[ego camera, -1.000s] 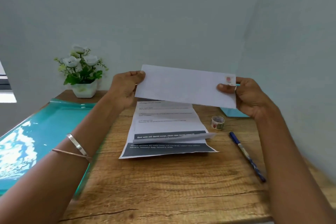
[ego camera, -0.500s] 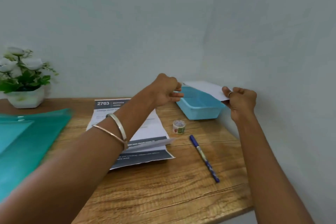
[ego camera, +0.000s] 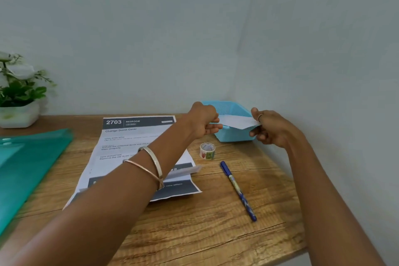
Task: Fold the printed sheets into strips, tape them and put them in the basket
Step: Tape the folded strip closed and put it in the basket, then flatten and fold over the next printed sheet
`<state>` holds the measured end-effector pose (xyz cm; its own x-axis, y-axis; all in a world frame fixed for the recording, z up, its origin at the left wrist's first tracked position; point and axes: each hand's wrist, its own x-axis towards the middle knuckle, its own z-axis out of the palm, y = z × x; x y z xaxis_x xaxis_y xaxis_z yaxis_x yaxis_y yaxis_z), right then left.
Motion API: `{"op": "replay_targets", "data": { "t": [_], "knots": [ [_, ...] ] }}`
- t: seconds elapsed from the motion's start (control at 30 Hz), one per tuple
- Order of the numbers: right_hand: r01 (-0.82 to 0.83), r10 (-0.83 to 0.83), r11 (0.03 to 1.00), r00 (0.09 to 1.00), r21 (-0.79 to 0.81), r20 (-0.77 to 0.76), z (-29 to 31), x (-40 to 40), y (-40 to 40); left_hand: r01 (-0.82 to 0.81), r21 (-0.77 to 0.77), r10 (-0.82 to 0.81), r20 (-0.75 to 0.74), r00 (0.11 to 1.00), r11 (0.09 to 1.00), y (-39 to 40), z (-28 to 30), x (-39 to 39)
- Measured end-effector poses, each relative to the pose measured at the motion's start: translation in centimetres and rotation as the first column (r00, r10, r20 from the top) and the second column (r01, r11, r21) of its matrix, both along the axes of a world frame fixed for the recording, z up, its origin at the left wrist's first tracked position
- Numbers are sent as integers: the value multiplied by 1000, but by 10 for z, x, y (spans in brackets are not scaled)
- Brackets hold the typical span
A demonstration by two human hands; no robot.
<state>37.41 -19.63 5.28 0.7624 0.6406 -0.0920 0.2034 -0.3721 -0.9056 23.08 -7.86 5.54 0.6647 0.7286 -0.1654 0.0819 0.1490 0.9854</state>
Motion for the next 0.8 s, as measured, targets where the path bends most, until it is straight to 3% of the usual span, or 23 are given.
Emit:
{"op": "replay_targets", "data": {
  "t": [0.23,0.37,0.47,0.53,0.63,0.73,0.8],
  "knots": [
    [118,-121,993,982,-30,-145,2,-9,-15,-10,-6,10,-10,1000,1000,2,-4,-12],
    [326,-333,943,922,67,198,20,-24,-22,-44,25,43,28,999,999,10,4,-30],
    [246,-354,914,870,322,342,37,-44,-16,-110,100,104,59,993,989,17,12,-53],
    [87,-250,908,896,410,366,48,-67,-4,-169,189,159,65,985,967,25,15,-75],
    [-183,46,923,925,337,376,54,-102,23,-221,286,218,42,975,932,43,14,-112],
    [-404,365,914,850,24,380,40,-130,60,-246,444,317,-92,944,862,67,3,-152],
    [-402,447,895,804,-195,393,24,-140,86,-229,552,390,-194,900,802,82,-9,-174]
  ]
}}
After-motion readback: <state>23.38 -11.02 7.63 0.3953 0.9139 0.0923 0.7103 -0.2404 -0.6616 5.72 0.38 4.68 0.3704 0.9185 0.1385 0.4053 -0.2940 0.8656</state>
